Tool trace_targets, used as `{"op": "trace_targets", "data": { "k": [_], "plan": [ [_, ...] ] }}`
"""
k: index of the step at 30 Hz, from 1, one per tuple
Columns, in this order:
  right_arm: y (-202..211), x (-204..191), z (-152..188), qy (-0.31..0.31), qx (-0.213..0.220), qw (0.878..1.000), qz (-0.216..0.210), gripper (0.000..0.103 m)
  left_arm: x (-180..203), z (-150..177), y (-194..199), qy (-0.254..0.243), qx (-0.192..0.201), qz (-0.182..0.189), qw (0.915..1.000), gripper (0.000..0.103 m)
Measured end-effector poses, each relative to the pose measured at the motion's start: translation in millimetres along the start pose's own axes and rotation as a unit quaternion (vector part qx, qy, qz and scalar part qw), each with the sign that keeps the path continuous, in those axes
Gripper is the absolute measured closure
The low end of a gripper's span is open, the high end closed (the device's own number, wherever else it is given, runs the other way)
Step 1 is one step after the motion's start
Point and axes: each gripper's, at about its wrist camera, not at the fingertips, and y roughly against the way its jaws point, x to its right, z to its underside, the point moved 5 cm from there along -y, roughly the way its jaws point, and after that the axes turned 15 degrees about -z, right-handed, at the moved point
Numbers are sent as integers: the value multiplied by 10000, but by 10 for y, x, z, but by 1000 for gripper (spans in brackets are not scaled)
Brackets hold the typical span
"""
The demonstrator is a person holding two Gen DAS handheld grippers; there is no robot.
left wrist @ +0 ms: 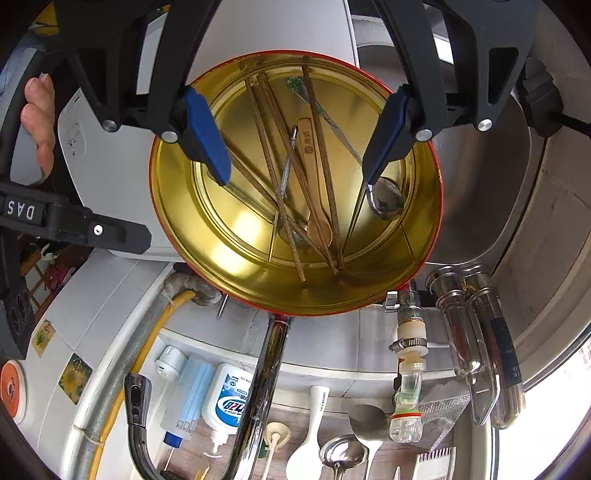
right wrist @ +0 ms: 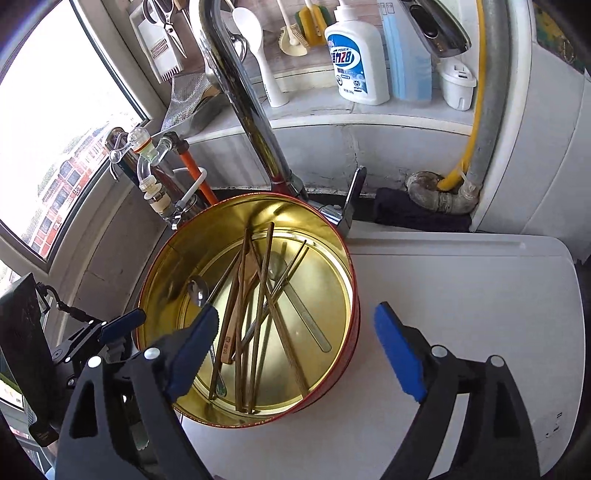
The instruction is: Organize utensils
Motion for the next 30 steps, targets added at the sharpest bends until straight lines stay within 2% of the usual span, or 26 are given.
{"op": "trace_targets", "data": {
  "k": [30],
  "plan": [
    [66,-125,131,182,-22,9998,-59,12,36,68,70,4,-34,-10,10000,31]
  ]
}}
